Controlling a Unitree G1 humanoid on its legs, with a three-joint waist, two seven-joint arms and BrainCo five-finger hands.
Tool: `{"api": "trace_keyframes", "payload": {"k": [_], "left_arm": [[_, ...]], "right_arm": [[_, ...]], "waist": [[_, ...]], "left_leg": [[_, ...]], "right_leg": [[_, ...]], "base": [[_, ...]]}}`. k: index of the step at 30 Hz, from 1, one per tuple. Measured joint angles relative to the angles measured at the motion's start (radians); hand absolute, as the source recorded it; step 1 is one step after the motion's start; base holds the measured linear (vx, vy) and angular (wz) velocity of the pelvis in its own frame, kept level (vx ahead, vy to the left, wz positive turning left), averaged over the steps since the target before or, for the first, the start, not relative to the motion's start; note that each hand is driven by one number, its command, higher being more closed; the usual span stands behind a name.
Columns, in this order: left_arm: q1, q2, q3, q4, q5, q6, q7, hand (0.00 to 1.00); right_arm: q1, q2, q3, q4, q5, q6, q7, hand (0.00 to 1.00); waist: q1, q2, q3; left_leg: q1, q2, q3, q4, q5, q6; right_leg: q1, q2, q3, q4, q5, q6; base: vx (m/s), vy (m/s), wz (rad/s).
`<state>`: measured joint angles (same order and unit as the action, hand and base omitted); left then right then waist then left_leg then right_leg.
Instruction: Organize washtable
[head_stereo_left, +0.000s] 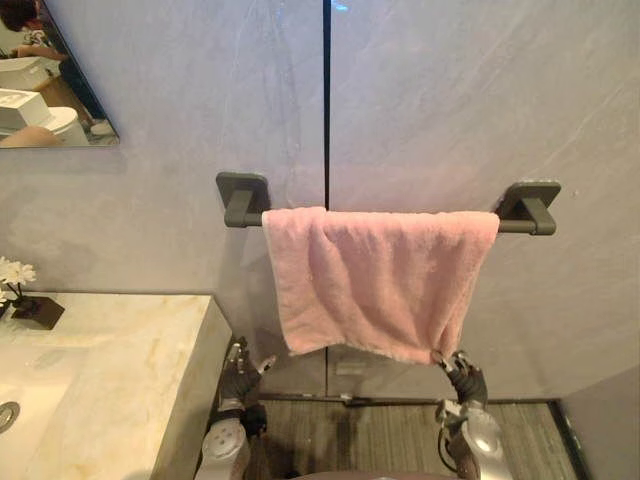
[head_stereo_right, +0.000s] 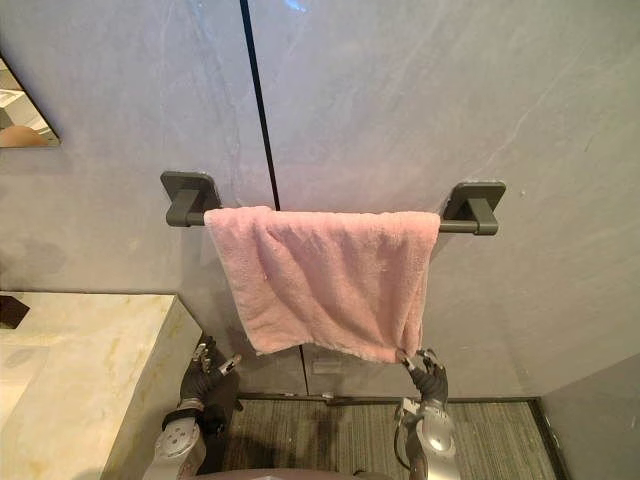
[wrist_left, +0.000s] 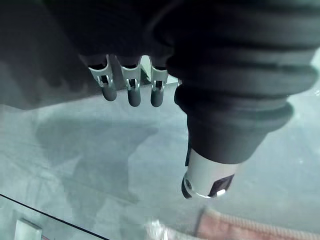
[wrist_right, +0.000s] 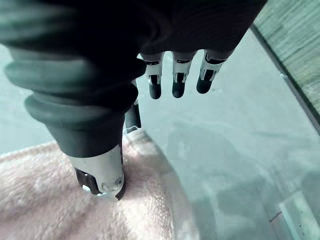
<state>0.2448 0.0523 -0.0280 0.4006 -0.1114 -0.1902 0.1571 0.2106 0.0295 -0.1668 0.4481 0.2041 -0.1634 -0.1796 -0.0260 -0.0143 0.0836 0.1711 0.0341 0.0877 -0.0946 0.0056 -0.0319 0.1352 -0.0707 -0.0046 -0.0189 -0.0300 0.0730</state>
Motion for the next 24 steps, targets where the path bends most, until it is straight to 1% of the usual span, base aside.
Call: {"api": "trace_keyframes", "payload": {"k": [4,6,9,11,12,14,15,17,18,19,21,23,24], "left_arm": [[0.002,-0.004,0.000,-0.006,-0.005,0.000,0.004,0.00],[0.010,-0.004,0.001,-0.034,-0.008,0.001,0.020,0.00],[0.028,-0.007,0.024,-0.134,-0.036,0.001,0.023,0.00],[0.047,-0.011,0.049,-0.257,-0.056,-0.001,0.033,0.00],[0.053,-0.011,0.063,-0.332,-0.055,-0.014,0.043,0.00],[0.053,-0.011,0.079,-0.415,-0.055,-0.019,0.051,0.00],[0.056,-0.011,0.083,-0.479,-0.060,-0.008,0.067,0.00],[0.072,-0.017,0.084,-0.499,-0.064,-0.010,0.085,0.00],[0.089,-0.027,0.085,-0.548,-0.067,-0.006,0.096,0.00],[0.089,-0.032,0.091,-0.597,-0.065,-0.007,0.107,0.00],[0.086,-0.032,0.118,-0.724,-0.055,-0.027,0.113,0.00],[0.048,-0.025,0.181,-0.874,-0.027,-0.081,0.117,0.00],[0.034,-0.023,0.199,-0.904,-0.024,-0.094,0.120,0.00]], "right_arm": [[0.032,0.003,0.004,-0.004,0.038,0.000,0.006,0.00],[0.053,0.003,0.007,-0.010,0.046,0.000,0.006,0.00],[0.096,0.006,-0.003,-0.089,0.062,0.001,0.003,0.00],[0.108,0.009,-0.044,-0.186,0.061,0.005,-0.016,0.00],[0.110,0.009,-0.079,-0.254,0.058,0.004,-0.037,0.00],[0.109,0.008,-0.126,-0.329,0.045,0.001,-0.063,0.00],[0.109,0.008,-0.160,-0.393,0.018,-0.001,-0.085,0.00],[0.103,0.007,-0.190,-0.473,-0.011,-0.005,-0.107,0.00],[0.096,0.006,-0.220,-0.548,-0.021,-0.006,-0.122,0.00],[0.091,0.004,-0.235,-0.585,-0.030,-0.007,-0.131,0.00],[0.069,0.000,-0.265,-0.653,-0.057,-0.011,-0.146,0.00],[0.038,-0.014,-0.317,-0.749,-0.093,-0.024,-0.150,0.00],[0.026,-0.021,-0.330,-0.778,-0.103,-0.027,-0.151,0.00]], "waist": [[0.003,0.000,0.000],[0.004,0.000,0.000],[0.007,0.001,0.000],[0.011,0.002,-0.001],[0.012,0.002,-0.001],[0.013,0.000,-0.003],[0.013,-0.001,-0.005],[0.013,-0.002,-0.005],[0.014,-0.004,-0.006],[0.013,-0.005,-0.007],[0.010,-0.005,-0.007],[0.007,0.001,-0.009],[0.006,0.004,-0.010]], "left_leg": [[0.005,0.001,0.005,0.000,0.000,0.000],[0.006,0.001,0.007,0.000,-0.003,-0.005],[-0.001,0.002,0.020,0.000,-0.008,-0.005],[-0.003,0.003,0.026,0.000,-0.015,-0.003],[-0.002,0.002,0.027,0.000,-0.015,-0.003],[0.000,0.002,0.028,0.000,-0.014,-0.005],[0.001,0.002,0.028,0.006,-0.016,-0.002],[-0.004,0.002,0.035,0.023,-0.019,0.002],[-0.008,0.003,0.040,0.036,-0.029,0.001],[-0.009,0.003,0.040,0.039,-0.031,0.001],[-0.008,0.003,0.040,0.040,-0.032,0.001],[0.000,0.001,0.040,0.041,-0.033,0.003],[0.005,0.001,0.040,0.041,-0.034,0.004]], "right_leg": [[-0.002,-0.001,0.006,0.010,0.000,0.000],[-0.004,-0.001,0.006,0.014,-0.001,0.000],[-0.008,-0.001,0.008,0.016,-0.004,0.000],[-0.018,-0.001,0.013,0.022,-0.012,0.000],[-0.018,-0.002,0.014,0.023,-0.009,0.004],[-0.018,-0.002,0.014,0.027,-0.009,0.003],[-0.018,-0.003,0.016,0.028,-0.009,0.003],[-0.016,-0.003,0.025,0.030,-0.009,0.003],[-0.016,-0.002,0.034,0.029,-0.009,0.003],[-0.016,-0.002,0.033,0.029,-0.009,0.003],[-0.015,-0.002,0.035,0.029,-0.009,0.003],[-0.006,-0.003,0.036,0.029,-0.009,0.003],[-0.001,-0.004,0.036,0.029,-0.009,0.003]], "base": [[-0.06,-0.023,-0.04],[-0.05,-0.021,-0.01],[-0.05,-0.023,-0.03],[-0.03,-0.014,-0.09],[0.01,-0.009,-0.03],[0.00,0.000,0.00],[0.03,-0.008,-0.03],[0.06,-0.009,-0.13],[0.06,-0.013,-0.15],[0.03,-0.016,-0.08],[0.00,0.000,0.00],[0.00,0.000,0.00],[-0.04,-0.017,-0.02]]}}
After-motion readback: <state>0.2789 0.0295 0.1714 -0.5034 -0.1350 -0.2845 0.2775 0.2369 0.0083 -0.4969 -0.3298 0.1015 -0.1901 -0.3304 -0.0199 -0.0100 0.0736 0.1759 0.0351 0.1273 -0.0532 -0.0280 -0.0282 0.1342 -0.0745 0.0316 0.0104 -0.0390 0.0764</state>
